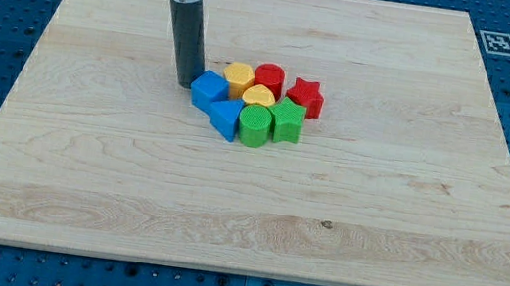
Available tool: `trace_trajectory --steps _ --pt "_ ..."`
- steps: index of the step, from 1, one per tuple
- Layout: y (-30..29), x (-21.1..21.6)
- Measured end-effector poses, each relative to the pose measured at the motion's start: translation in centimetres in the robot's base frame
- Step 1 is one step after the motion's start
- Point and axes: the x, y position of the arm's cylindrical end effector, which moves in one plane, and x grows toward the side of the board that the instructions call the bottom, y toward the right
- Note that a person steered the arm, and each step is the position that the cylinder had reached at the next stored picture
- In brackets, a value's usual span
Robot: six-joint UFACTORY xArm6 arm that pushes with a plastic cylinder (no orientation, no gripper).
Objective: Touch the bottom of the green circle
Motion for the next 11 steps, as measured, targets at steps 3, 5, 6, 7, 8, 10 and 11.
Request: trace_trajectory --steps 3,5,6,7,8,10,11 --pt "-1.6 1.2" --pt "-2.6 5.0" --pt "-2.6 8.0" --pt "-1.6 9.9" --pt "1.7 11.0" --pt "9.2 10.5" --pt "11.0 9.5"
